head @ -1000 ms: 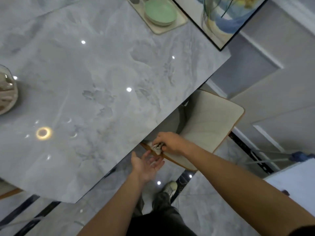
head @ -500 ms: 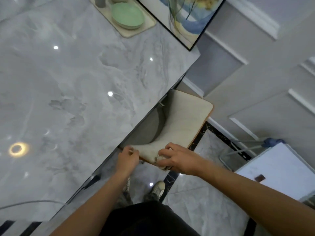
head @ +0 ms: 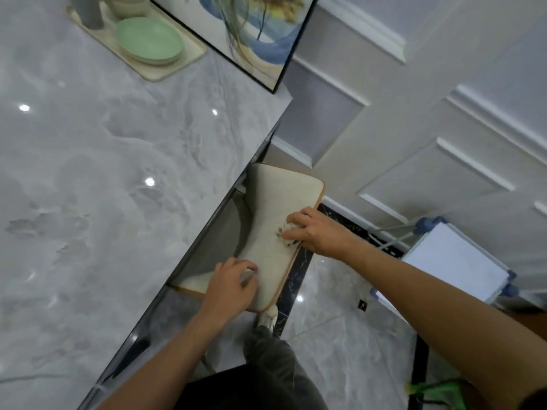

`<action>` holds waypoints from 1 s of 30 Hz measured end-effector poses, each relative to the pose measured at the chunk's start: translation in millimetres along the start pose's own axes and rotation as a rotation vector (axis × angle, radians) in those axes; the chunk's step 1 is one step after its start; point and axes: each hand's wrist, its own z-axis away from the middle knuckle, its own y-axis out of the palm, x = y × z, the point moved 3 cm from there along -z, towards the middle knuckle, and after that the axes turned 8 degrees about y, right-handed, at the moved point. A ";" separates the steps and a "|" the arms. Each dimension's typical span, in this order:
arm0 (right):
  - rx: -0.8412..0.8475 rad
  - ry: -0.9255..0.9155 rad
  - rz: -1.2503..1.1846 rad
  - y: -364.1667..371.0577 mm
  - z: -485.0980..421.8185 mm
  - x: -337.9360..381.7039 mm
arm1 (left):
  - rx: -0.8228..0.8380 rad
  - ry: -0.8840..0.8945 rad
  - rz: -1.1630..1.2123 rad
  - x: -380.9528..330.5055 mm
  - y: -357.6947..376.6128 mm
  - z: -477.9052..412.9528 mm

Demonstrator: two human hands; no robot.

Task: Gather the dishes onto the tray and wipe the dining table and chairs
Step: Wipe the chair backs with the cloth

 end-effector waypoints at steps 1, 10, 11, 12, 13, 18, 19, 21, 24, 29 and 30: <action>-0.003 0.002 0.000 -0.3 -2.7 -8.5 | -0.007 0.020 0.007 -3.0 2.5 -5.5; -0.004 -0.038 -0.062 -3.4 -44.9 -107.3 | 0.021 -0.025 0.107 -61.3 21.9 -69.3; 0.006 -0.044 -0.066 -3.8 -50.7 -116.2 | 0.005 -0.039 0.116 -68.0 23.9 -77.6; 0.007 -0.054 -0.074 -4.2 -56.5 -125.1 | -0.011 -0.055 0.119 -76.9 24.8 -85.7; 0.009 -0.066 -0.083 -3.9 -62.7 -136.6 | -0.036 -0.068 0.123 -84.1 28.5 -95.3; 0.022 -0.039 -0.154 -5.1 -99.0 -190.5 | -0.128 -0.165 0.139 -105.1 41.6 -128.1; 0.006 -0.001 -0.209 -3.7 -107.2 -199.8 | -0.142 -0.192 0.155 -107.7 42.2 -131.0; -0.020 0.082 -0.349 -0.4 -124.9 -211.9 | -0.161 -0.241 0.186 -110.1 44.0 -137.6; 0.075 0.089 -0.454 6.8 -143.2 -204.7 | -0.172 -0.309 0.212 -104.5 42.3 -146.4; 0.293 -0.013 -0.439 4.4 -126.3 -217.2 | -0.198 -0.330 0.220 -96.7 42.6 -170.3; 0.310 -0.038 -0.442 0.4 -119.3 -223.0 | -0.197 -0.339 0.217 -97.8 42.1 -175.6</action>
